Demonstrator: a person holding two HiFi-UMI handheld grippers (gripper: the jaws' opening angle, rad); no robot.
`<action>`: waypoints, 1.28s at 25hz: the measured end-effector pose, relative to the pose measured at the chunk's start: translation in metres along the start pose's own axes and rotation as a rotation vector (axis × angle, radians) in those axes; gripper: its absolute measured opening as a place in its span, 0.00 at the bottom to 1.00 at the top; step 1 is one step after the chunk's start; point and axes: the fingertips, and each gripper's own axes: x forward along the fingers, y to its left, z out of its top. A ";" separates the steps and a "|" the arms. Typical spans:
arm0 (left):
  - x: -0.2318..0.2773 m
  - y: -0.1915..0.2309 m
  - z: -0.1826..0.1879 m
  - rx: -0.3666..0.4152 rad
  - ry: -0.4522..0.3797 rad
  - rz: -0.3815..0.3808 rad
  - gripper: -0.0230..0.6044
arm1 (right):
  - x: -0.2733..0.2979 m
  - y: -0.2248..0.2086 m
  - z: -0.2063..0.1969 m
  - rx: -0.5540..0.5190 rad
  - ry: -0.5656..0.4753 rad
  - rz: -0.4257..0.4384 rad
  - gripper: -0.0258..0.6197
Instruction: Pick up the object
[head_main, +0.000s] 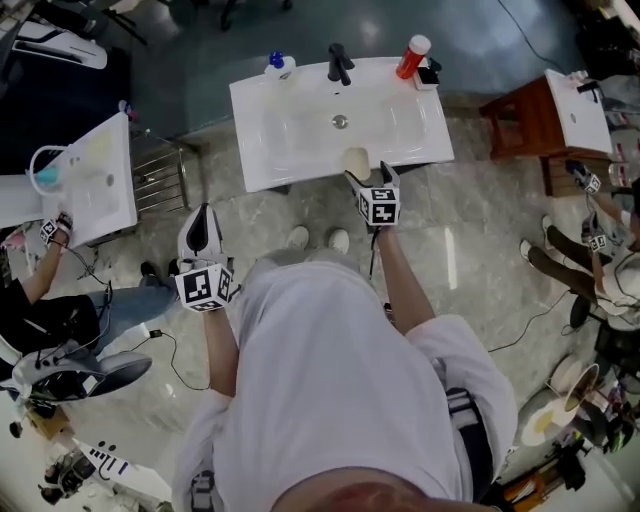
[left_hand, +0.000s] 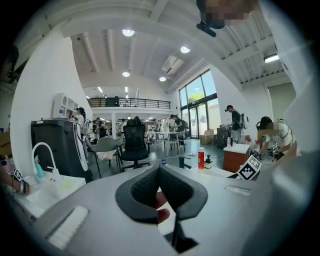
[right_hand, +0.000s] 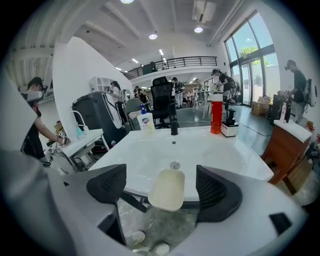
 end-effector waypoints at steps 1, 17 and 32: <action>-0.004 0.004 -0.001 -0.001 0.004 0.015 0.04 | 0.005 0.000 -0.003 -0.002 0.013 0.004 0.72; -0.067 0.042 -0.017 -0.021 0.071 0.215 0.04 | 0.072 -0.009 -0.052 0.002 0.214 -0.014 0.72; -0.070 0.050 -0.024 -0.046 0.088 0.265 0.04 | 0.095 -0.021 -0.072 -0.013 0.314 -0.084 0.70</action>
